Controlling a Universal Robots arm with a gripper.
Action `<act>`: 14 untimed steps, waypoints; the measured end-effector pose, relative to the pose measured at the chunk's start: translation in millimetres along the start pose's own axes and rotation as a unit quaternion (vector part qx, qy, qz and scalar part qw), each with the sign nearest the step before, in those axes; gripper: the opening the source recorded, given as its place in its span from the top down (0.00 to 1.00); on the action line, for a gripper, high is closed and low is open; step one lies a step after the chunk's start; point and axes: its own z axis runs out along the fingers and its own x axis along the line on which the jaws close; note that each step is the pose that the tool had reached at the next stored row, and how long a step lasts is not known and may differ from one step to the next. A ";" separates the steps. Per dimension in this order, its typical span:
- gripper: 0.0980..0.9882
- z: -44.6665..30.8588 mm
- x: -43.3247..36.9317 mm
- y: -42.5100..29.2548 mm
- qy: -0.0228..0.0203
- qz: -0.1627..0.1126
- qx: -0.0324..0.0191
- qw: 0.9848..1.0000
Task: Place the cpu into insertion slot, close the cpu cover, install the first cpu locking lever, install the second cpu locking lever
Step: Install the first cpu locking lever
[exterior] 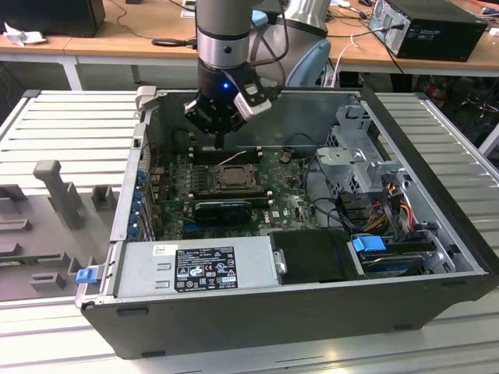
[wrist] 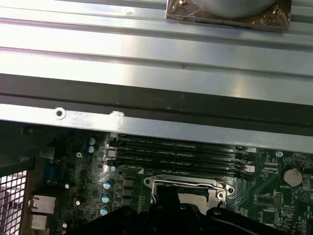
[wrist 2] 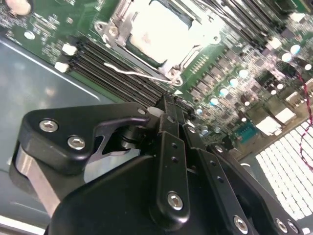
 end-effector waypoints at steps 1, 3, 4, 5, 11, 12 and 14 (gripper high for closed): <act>0.99 0.3 -2.7 -0.3 0.000 0.000 0.000 1.000; 0.99 1.6 -5.3 -0.6 0.000 0.006 0.000 1.000; 0.99 2.5 -6.6 -0.8 -0.001 0.011 0.000 1.000; 0.99 3.4 -7.8 -1.0 -0.001 0.013 0.000 1.000; 0.99 10.5 -14.1 -2.2 -0.002 0.020 -0.004 1.000; 0.99 10.9 -14.4 -2.2 -0.002 0.021 -0.006 1.000; 0.99 11.9 -15.0 -2.5 -0.002 0.021 -0.007 1.000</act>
